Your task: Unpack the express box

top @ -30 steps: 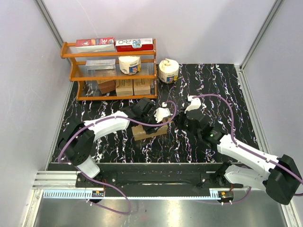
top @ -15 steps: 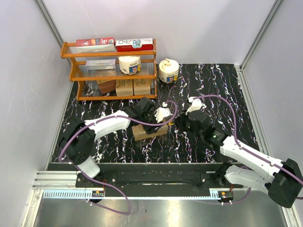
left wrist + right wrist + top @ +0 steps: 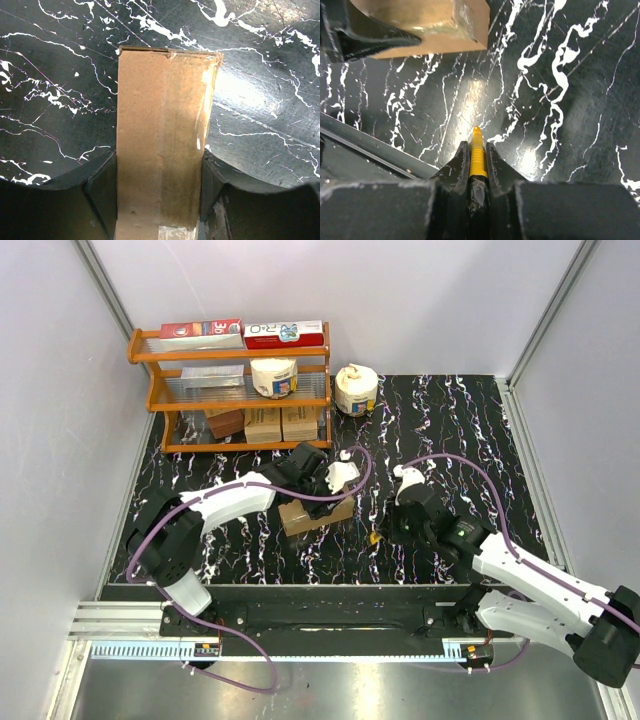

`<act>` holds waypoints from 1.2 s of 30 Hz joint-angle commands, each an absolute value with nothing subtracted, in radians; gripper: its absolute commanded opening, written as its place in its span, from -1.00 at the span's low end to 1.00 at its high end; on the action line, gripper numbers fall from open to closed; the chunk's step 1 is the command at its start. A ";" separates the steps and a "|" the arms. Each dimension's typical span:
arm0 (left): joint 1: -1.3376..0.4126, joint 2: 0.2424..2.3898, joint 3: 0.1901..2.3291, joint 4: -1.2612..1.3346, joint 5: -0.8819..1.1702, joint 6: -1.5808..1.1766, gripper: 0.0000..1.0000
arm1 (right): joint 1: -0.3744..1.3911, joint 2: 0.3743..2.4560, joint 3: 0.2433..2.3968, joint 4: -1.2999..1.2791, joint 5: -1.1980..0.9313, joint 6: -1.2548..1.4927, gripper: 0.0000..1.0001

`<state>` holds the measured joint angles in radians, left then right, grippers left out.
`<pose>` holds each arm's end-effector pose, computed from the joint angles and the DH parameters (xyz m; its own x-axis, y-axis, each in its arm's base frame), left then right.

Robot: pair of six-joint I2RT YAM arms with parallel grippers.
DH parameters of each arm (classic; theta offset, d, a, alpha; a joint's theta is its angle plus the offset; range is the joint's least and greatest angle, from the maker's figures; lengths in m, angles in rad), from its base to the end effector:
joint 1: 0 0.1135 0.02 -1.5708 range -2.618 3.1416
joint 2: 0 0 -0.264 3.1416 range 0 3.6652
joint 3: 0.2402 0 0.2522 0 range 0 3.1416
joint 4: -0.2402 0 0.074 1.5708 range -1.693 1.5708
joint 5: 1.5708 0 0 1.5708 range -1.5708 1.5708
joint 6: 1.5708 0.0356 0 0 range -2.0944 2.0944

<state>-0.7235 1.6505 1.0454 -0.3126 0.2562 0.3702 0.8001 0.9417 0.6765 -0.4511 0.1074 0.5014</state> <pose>0.2507 -0.2335 0.2005 -0.2815 0.7156 -0.6393 0.9200 0.3906 0.0322 0.1416 0.1403 0.2488 -0.7169 -0.0523 -0.6952 -0.3562 0.8847 0.3008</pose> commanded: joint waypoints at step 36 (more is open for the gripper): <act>-0.761 1.582 0.865 -0.314 0.087 0.580 -0.38 | 0.805 1.101 0.718 0.052 0.304 0.457 -1.00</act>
<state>-0.7662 1.5509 0.9138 -0.2111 0.1719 0.5346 0.8001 1.0920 0.7101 -0.0071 0.2966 0.4679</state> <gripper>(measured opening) 0.558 0.161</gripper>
